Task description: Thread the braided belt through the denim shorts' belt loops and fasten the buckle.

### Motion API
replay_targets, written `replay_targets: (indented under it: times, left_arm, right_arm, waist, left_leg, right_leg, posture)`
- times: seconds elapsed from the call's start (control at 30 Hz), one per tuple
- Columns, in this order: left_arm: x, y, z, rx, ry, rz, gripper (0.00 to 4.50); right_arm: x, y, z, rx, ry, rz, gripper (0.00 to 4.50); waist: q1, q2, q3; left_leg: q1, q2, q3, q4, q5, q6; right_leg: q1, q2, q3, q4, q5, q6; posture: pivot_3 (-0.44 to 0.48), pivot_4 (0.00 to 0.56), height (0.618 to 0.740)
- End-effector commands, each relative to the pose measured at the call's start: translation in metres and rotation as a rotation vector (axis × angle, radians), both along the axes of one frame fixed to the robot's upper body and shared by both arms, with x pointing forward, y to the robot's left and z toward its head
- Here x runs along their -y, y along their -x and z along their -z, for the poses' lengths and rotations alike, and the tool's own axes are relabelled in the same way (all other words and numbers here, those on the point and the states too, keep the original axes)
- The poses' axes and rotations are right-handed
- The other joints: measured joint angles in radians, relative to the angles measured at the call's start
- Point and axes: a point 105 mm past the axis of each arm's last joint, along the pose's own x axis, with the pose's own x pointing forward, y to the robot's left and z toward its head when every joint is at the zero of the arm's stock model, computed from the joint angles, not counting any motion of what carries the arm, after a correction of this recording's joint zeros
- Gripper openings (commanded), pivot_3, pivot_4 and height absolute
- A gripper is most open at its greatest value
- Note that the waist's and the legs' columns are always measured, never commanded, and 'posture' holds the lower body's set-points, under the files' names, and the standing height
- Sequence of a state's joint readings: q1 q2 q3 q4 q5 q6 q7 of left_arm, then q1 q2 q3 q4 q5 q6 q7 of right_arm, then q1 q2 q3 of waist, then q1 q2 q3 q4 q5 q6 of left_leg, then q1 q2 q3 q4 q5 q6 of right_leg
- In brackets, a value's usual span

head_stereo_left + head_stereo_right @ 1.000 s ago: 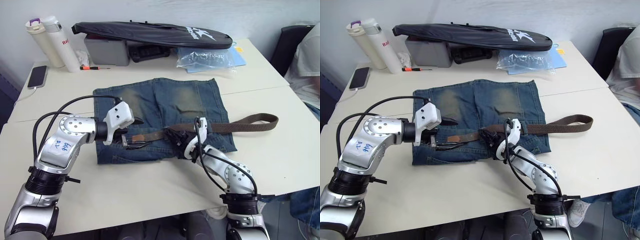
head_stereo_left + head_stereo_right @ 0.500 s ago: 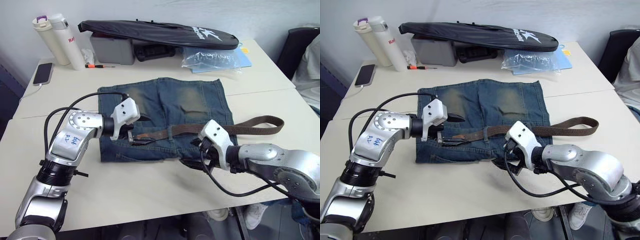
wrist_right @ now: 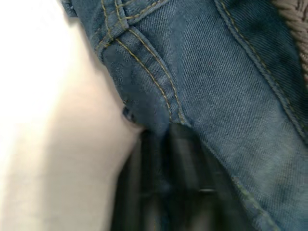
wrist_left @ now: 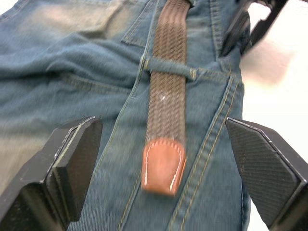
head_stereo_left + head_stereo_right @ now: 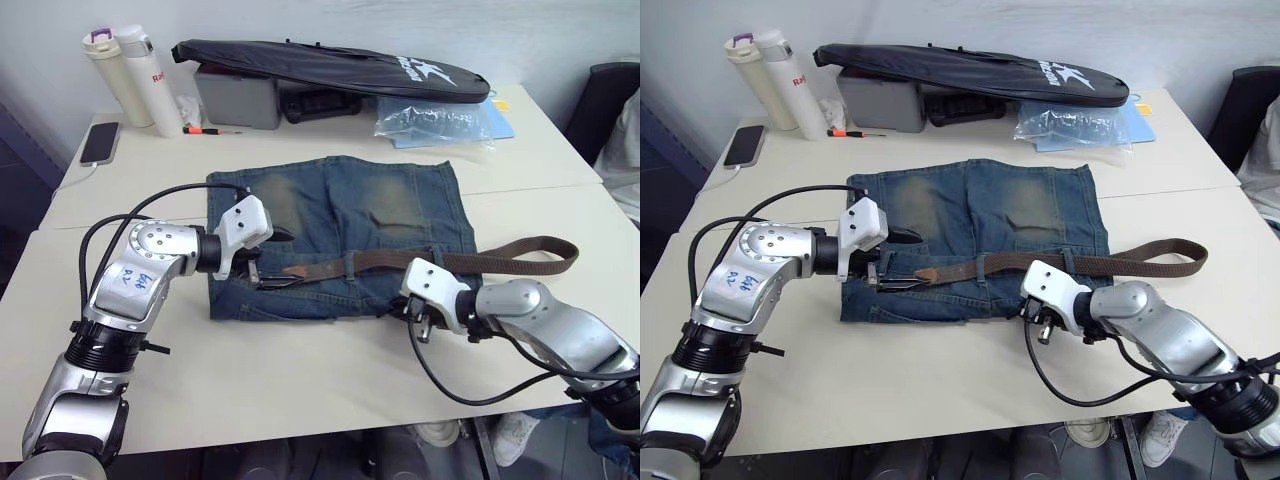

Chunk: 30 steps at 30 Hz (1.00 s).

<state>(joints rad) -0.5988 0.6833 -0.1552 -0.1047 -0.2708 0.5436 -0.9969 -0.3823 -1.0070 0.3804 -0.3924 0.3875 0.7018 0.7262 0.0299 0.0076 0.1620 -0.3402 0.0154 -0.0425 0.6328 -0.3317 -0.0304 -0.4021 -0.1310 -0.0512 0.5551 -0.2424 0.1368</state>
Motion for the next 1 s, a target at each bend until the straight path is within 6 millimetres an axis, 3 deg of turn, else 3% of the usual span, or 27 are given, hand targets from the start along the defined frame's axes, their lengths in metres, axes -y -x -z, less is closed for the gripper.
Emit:
replay_targets:
  times: [0.03, 0.17, 0.27, 0.53, 0.63, 0.73, 0.83, 0.9, 0.97, 1.0]
  left_arm:
    - [-0.001, 0.002, -0.009, 0.024, 0.017, -0.004, 4.50]
    - [-0.003, 0.001, -0.005, 0.003, 0.003, -0.015, 4.50]
    - [0.001, 0.004, -0.004, -0.008, 0.008, 0.001, 4.50]
    - [0.018, 0.012, 0.000, -0.037, 0.039, 0.053, 4.50]
    - [0.020, 0.012, 0.002, -0.041, 0.041, 0.062, 4.50]
    - [0.024, 0.012, 0.003, -0.043, 0.046, 0.073, 4.50]
    - [0.026, 0.012, 0.004, -0.046, 0.049, 0.087, 4.50]
    - [0.027, 0.011, 0.004, -0.047, 0.048, 0.091, 4.50]
    - [0.026, 0.009, 0.004, -0.047, 0.047, 0.092, 4.50]
    - [0.025, 0.008, 0.004, -0.047, 0.047, 0.092, 4.50]
  right_arm:
    - [0.048, -0.007, -0.008, 0.063, 0.167, 0.038, 0.16]
    - [0.098, -0.013, -0.026, 0.114, 0.341, 0.028, 0.16]
    - [0.126, -0.016, -0.027, 0.121, 0.422, 0.018, 0.16]
    - [0.142, -0.022, -0.033, 0.171, 0.471, -0.003, 0.16]
    - [0.131, -0.019, -0.043, 0.187, 0.378, 0.024, 0.16]
    - [0.127, -0.011, -0.050, 0.181, 0.352, 0.031, 1.09]
    - [0.128, -0.003, -0.062, 0.175, 0.338, 0.046, 2.39]
    - [0.131, 0.001, -0.081, 0.188, 0.308, 0.084, 3.44]
    - [0.129, 0.010, -0.098, 0.141, 0.223, 0.131, 4.06]
    - [0.128, 0.014, -0.101, 0.115, 0.192, 0.142, 4.06]
  waist:
    - [0.003, 0.001, 0.000]
    - [0.002, 0.001, 0.000]
    - [-0.001, 0.002, 0.000]
    - [-0.008, 0.002, 0.000]
    - [-0.003, 0.002, 0.001]
    - [-0.004, 0.002, 0.001]
    - [-0.005, 0.003, 0.000]
    - [-0.006, 0.003, 0.001]
    - [-0.006, 0.003, 0.001]
    - [-0.006, 0.003, 0.001]
  left_leg:
    - [0.000, -0.001, 0.000, 0.000, 0.000, 0.000]
    - [0.000, -0.001, 0.001, 0.001, -0.001, -0.002]
    - [-0.001, -0.002, 0.001, 0.002, -0.002, -0.002]
    - [0.002, -0.001, 0.003, 0.000, 0.000, -0.006]
    - [0.002, -0.001, 0.003, 0.001, 0.001, -0.008]
    - [0.001, -0.001, 0.002, 0.002, 0.001, -0.008]
    - [0.002, -0.001, 0.003, 0.002, 0.001, -0.008]
    - [0.002, -0.001, 0.003, 0.002, 0.001, -0.008]
    - [0.002, -0.001, 0.003, 0.002, 0.001, -0.008]
    - [0.002, -0.001, 0.003, 0.002, 0.001, -0.008]
  right_leg:
    - [0.000, -0.001, 0.000, 0.000, 0.000, 0.000]
    - [0.003, -0.001, 0.000, -0.001, 0.001, 0.001]
    - [0.004, -0.002, 0.000, -0.004, 0.002, 0.001]
    - [0.005, -0.001, 0.000, -0.003, 0.002, 0.002]
    - [0.005, -0.001, 0.001, -0.003, 0.002, 0.003]
    - [0.005, -0.001, 0.001, -0.003, 0.003, 0.004]
    - [0.005, -0.001, 0.001, -0.003, 0.003, 0.004]
    - [0.005, -0.001, 0.001, -0.003, 0.003, 0.004]
    - [0.005, -0.001, 0.001, -0.003, 0.003, 0.004]
    - [0.005, -0.001, 0.001, -0.003, 0.003, 0.004]
  posture:
    - [0.000, 0.150, 0.740]
    - [0.000, 0.150, 0.740]
    - [0.000, 0.150, 0.740]
    - [0.000, 0.150, 0.740]
    - [0.000, 0.150, 0.740]
    - [0.000, 0.150, 0.740]
    - [0.000, 0.150, 0.740]
    - [0.000, 0.150, 0.740]
    - [0.000, 0.150, 0.740]
    - [0.000, 0.150, 0.740]
